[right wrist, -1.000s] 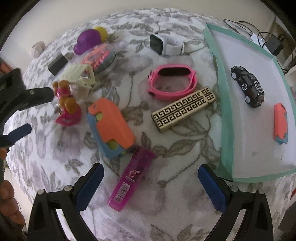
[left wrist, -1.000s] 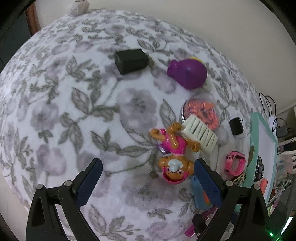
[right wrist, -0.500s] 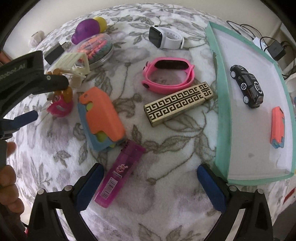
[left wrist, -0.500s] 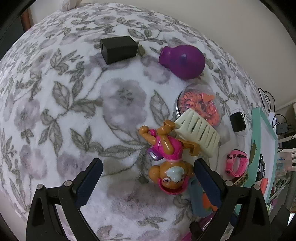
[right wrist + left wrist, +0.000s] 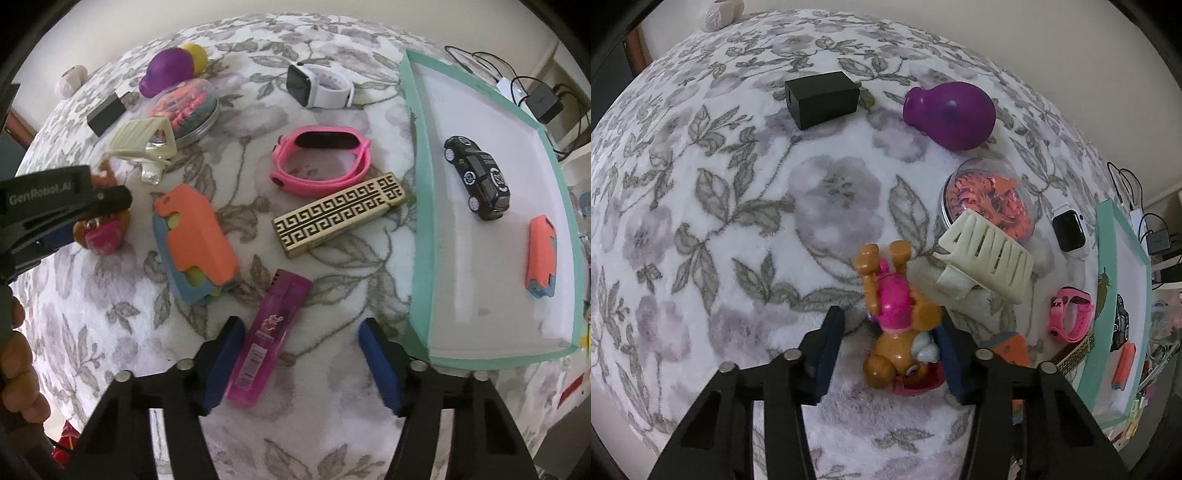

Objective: Organize rigid objects
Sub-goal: 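Grasp the toy figure with the left gripper while the right grasps the pink lighter, then lower the figure into the teal box with the left gripper while the right releases the lighter there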

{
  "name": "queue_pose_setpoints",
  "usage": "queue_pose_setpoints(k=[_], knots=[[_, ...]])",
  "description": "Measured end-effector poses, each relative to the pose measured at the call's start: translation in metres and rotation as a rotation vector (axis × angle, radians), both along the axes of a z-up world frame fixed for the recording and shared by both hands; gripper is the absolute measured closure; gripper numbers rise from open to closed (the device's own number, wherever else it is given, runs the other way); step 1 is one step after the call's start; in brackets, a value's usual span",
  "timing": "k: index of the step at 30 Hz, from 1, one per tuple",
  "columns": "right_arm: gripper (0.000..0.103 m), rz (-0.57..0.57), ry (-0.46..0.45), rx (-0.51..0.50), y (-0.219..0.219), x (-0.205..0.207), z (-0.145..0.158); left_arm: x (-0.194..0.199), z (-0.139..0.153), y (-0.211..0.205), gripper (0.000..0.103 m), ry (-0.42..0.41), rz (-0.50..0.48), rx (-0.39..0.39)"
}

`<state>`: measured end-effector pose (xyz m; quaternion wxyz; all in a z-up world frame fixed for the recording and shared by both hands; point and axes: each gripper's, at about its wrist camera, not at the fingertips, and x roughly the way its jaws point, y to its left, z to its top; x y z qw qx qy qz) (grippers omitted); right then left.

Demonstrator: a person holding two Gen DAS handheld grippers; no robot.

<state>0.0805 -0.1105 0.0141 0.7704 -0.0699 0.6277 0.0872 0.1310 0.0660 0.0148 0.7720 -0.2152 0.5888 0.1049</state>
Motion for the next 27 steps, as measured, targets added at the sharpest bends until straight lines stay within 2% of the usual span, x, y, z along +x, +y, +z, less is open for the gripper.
queue_pose_setpoints(k=[3, 5, 7, 9, 11, 18, 27], knots=[[0.052, 0.001, -0.004, -0.002, -0.004, 0.002, 0.002, -0.001, 0.000, 0.002, 0.060, -0.005, -0.007, -0.002], [0.063, 0.002, -0.010, -0.003, -0.007, 0.004, 0.002, -0.004, 0.001, 0.003, 0.063, -0.007, -0.008, 0.000], [0.070, -0.006, -0.012, -0.004, -0.011, 0.005, 0.003, -0.005, 0.001, 0.005, 0.067, -0.008, -0.002, -0.004], [0.072, -0.019, -0.009, 0.011, -0.015, 0.007, 0.004, -0.008, 0.002, 0.008, 0.068, -0.009, 0.007, -0.011], [0.078, -0.031, -0.010, 0.015, -0.020, 0.008, 0.007, -0.011, 0.003, 0.011, 0.068, -0.012, 0.011, -0.018], [0.082, -0.056, -0.009, 0.046, -0.032, 0.014, 0.012, -0.018, 0.008, 0.016, 0.069, -0.017, 0.022, -0.023], [0.082, -0.084, -0.078, 0.104, -0.046, 0.013, 0.038, -0.034, 0.043, 0.028, 0.069, -0.103, 0.068, -0.007]])
